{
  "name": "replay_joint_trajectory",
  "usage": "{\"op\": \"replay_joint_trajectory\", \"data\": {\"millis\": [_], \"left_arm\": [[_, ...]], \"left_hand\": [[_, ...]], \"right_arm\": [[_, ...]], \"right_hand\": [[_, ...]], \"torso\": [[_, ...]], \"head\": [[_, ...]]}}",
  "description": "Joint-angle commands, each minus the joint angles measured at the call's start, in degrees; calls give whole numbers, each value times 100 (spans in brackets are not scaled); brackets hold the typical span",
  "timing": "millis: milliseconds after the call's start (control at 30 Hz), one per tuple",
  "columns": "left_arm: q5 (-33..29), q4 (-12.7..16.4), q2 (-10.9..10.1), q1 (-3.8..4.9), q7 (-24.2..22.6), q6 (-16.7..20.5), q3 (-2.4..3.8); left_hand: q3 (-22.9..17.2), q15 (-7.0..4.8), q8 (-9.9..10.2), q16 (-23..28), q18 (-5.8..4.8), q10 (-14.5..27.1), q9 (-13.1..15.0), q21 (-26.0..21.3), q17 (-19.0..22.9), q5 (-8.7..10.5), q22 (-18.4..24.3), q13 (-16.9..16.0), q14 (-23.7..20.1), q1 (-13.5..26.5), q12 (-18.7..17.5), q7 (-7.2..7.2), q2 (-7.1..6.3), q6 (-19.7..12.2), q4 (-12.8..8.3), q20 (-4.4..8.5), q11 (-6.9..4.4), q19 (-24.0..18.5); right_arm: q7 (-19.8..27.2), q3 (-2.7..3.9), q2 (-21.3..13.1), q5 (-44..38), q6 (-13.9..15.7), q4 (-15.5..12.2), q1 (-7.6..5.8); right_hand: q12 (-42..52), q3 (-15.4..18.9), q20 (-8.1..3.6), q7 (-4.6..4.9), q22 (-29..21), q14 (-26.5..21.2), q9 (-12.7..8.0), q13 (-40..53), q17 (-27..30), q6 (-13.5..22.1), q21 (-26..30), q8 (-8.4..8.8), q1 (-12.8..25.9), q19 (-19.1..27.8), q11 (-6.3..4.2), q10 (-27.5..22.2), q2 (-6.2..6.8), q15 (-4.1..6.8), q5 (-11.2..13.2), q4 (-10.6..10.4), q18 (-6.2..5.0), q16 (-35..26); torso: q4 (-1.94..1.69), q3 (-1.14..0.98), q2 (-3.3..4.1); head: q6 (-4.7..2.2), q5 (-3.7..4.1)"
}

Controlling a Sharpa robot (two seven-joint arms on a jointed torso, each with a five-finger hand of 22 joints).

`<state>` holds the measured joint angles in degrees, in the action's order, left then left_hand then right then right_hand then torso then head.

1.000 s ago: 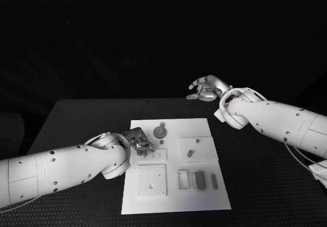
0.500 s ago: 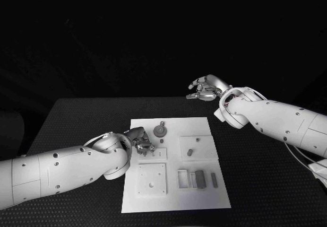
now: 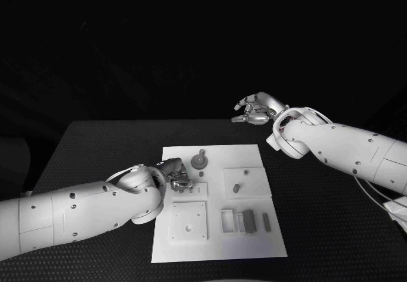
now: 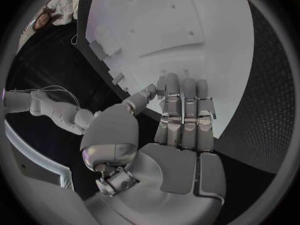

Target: Assemble the parts on the task board

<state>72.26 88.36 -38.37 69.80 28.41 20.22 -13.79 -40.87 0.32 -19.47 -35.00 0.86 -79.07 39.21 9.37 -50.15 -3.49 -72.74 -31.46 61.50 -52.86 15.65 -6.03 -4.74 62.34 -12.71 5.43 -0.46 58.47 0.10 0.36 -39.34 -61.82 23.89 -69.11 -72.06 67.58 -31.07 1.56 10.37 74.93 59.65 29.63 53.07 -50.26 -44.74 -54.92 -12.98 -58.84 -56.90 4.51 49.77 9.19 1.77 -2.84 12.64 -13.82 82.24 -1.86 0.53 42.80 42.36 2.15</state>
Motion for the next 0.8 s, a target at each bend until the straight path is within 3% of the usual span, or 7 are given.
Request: {"op": "replay_joint_trajectory", "data": {"millis": [33,800], "left_arm": [[199,-17,35,-28,30,-150,-1],[198,-48,45,-35,93,-468,1]], "left_hand": [[-1,10,30,-36,-52,26,-3,-42,15,28,-16,10,-40,-32,2,302,-44,329,35,-16,-1,-27],[144,-25,-14,-374,-26,-49,61,-58,178,63,-185,-41,-75,77,99,335,-156,403,255,12,-42,54]], "right_arm": [[16,2,9,-2,-85,-10,10],[6,2,14,-2,-117,-13,32]], "right_hand": [[31,24,14,44,35,-57,-6,-10,6,-10,19,25,26,18,-9,-51,-27,-2,-4,-4,-118,0],[31,29,16,45,34,-64,-14,-16,10,-8,24,27,32,22,-8,-57,-22,-3,-4,-15,-118,0]], "torso": [[-4,1,1],[-5,2,-2]], "head": [[10,5],[42,11]]}}
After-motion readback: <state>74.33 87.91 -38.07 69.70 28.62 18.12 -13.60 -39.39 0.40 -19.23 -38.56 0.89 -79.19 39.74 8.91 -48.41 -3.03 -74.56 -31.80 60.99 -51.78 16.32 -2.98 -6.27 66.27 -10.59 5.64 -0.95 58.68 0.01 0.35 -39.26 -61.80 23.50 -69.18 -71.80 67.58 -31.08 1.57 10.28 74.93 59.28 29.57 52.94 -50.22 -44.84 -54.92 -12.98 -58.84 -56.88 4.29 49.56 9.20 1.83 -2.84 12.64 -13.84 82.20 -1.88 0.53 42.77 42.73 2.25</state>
